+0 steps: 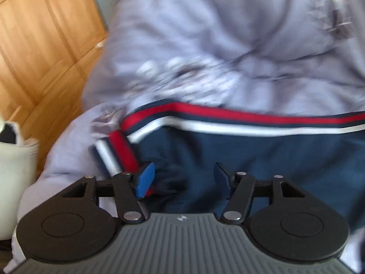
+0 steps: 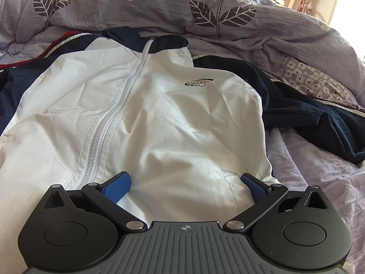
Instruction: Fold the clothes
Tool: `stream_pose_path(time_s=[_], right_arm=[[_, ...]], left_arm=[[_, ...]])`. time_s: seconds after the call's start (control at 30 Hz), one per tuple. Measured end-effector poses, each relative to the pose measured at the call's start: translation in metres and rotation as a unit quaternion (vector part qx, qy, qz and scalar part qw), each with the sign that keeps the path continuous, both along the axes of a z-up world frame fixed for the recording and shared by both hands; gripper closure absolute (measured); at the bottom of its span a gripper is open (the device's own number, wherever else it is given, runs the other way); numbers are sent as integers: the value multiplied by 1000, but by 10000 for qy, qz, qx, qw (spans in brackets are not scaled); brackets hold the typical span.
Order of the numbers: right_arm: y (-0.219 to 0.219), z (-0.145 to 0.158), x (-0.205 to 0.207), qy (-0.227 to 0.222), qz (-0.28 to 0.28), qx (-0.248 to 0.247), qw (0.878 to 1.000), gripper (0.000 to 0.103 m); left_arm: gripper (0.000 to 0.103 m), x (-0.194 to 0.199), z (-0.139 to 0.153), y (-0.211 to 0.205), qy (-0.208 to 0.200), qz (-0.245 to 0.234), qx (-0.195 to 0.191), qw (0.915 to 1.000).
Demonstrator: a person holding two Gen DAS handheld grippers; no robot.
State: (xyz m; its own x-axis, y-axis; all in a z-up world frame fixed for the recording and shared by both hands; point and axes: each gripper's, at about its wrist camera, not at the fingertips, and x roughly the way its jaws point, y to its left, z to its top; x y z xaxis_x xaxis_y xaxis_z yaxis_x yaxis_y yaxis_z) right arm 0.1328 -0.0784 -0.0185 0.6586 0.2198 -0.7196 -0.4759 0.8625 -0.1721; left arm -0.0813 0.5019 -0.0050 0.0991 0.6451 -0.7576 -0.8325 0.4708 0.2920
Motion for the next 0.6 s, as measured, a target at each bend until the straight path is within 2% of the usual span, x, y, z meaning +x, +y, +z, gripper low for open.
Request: stream_pose_path(time_s=[0.07,0.17,0.23,0.27,0.33,0.4,0.5,0.6], right_arm=[[0,0,0,3,2,14,10000,0],[-1,-1,1,-5,11,23,10000,0],[-1,-1,1,-15,16,8,10000,0],[-1,-1,1,-20,16,2,10000,0],[-1,1,1,-16,30,-30,10000,0],[0,5,1,-1,60,-75,10000,0],[-2,17,0,101,203,-40,9997,0],[-5,28,-2,215,320,95,9992,0]], left_arm=[[22,-16,-9,17,279,174,-2,9995],[16,-32,-22,39,566,482,-326,9967],[17,-29,-21,39,522,717,-346,9955],[25,-24,-17,33,519,754,-270,9954],[30,-11,-8,15,522,598,-115,9968],[30,-2,3,-5,542,410,79,9977],[30,8,24,-33,183,167,207,9995],[29,25,45,-68,-292,-307,107,9990]])
